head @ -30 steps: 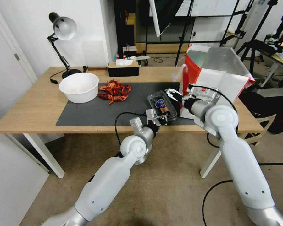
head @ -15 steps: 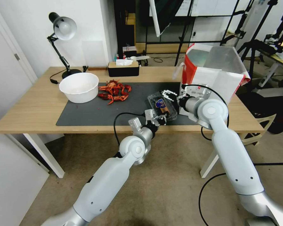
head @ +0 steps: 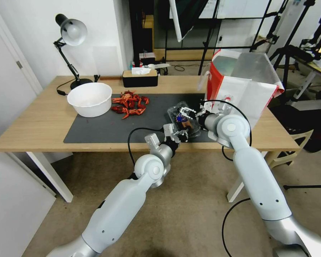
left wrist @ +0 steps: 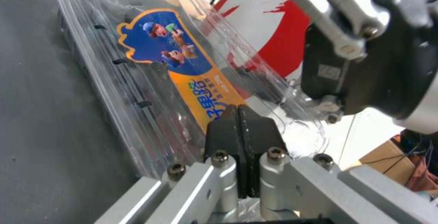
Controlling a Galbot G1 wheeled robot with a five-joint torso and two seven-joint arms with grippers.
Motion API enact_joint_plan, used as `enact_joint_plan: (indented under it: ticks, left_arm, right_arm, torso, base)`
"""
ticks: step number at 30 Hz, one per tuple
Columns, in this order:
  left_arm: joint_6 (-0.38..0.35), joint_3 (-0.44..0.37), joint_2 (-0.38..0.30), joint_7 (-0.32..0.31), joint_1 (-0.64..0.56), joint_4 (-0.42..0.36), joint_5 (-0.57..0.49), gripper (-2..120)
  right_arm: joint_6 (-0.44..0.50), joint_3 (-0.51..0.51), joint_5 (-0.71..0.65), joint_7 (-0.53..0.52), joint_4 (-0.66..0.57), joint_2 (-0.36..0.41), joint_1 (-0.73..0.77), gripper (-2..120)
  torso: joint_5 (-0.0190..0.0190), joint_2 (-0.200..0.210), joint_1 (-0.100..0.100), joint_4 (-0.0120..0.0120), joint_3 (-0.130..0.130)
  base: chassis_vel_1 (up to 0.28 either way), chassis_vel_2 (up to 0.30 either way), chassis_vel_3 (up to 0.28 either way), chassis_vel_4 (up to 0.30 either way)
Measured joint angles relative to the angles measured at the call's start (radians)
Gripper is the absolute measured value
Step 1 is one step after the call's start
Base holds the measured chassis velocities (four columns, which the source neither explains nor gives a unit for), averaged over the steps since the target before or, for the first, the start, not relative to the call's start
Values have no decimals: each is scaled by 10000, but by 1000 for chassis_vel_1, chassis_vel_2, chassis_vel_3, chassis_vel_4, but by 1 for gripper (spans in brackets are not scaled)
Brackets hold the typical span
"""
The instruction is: Close the takeout container lid, then place the container into the takeout bag.
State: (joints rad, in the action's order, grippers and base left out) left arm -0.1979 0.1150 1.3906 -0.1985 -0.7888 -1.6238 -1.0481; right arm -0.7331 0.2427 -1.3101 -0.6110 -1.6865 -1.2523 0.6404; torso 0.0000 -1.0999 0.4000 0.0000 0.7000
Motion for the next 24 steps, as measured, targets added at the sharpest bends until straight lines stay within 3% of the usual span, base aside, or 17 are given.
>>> enact_joint_plan:
  ticks: [24]
  left_arm:
    - [16,8,12,-4,15,-6,-10,0]
  right_arm:
    - [-2,-170,178,82,476,-117,51,100]
  torso:
    - [0,0,0,0,0]
  base:
    - [0,0,0,0]
